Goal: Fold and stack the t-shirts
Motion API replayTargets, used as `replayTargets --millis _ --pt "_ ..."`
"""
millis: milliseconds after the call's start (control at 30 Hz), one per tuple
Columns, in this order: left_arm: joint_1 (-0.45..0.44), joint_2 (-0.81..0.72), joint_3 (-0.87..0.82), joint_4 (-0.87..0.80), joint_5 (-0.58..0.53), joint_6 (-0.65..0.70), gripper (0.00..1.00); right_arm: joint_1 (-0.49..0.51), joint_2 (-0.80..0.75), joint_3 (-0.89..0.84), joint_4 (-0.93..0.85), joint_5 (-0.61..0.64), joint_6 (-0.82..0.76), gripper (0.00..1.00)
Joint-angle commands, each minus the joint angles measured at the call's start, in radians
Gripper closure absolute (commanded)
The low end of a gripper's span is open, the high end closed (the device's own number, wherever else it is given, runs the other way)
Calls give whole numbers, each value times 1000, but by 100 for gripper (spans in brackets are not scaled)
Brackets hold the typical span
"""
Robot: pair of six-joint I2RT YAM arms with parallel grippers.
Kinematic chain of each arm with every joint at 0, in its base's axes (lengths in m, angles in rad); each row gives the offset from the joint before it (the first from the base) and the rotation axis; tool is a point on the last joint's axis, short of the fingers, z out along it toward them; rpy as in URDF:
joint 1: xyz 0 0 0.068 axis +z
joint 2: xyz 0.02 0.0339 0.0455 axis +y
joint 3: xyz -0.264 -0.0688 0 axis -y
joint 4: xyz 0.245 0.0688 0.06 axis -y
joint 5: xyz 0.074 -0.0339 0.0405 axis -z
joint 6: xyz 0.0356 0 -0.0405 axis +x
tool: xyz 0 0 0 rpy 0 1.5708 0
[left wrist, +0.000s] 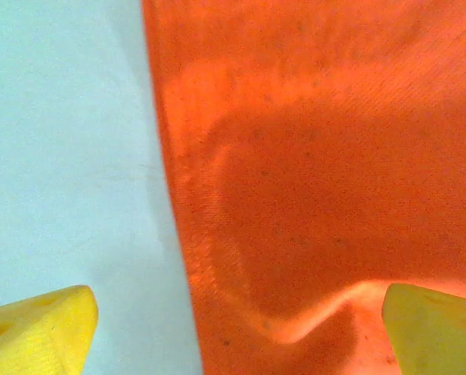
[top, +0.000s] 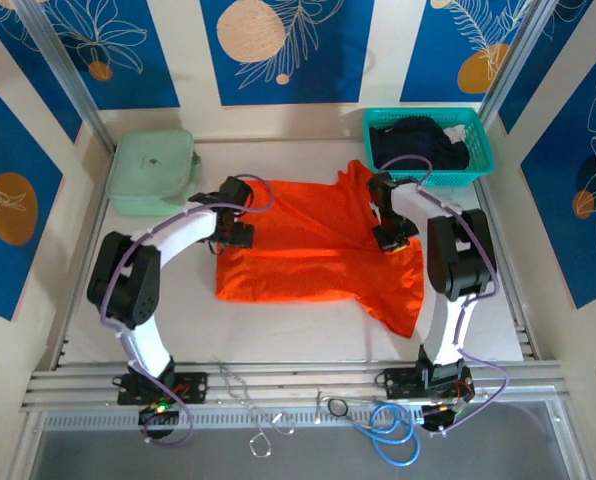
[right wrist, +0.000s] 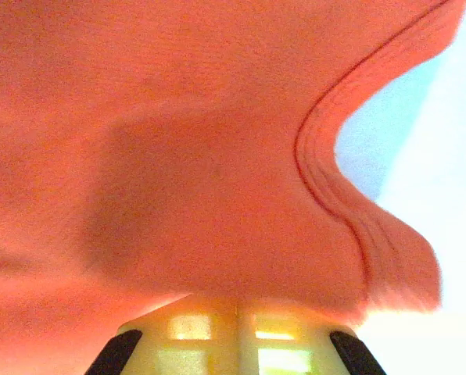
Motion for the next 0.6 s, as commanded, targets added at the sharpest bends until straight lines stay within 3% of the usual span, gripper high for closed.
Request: replayTargets --millis 0,67,167,333,567 --pt "8 -148 13 -136 -28 -10 6 78 -154 -11 -55 -39 10 90" --pt "9 -209 -31 -202 -17 -44 6 128 -215 -29 -75 -64 29 83" --pt "9 -267 -130 -241 64 -104 9 195 -284 -72 -84 -121 63 82" --pt "9 -277 -311 -86 249 -182 20 263 -351 -138 -103 -147 115 88" --pt "11 -204 -359 10 237 -216 30 291 -464 -237 -113 -173 161 97"
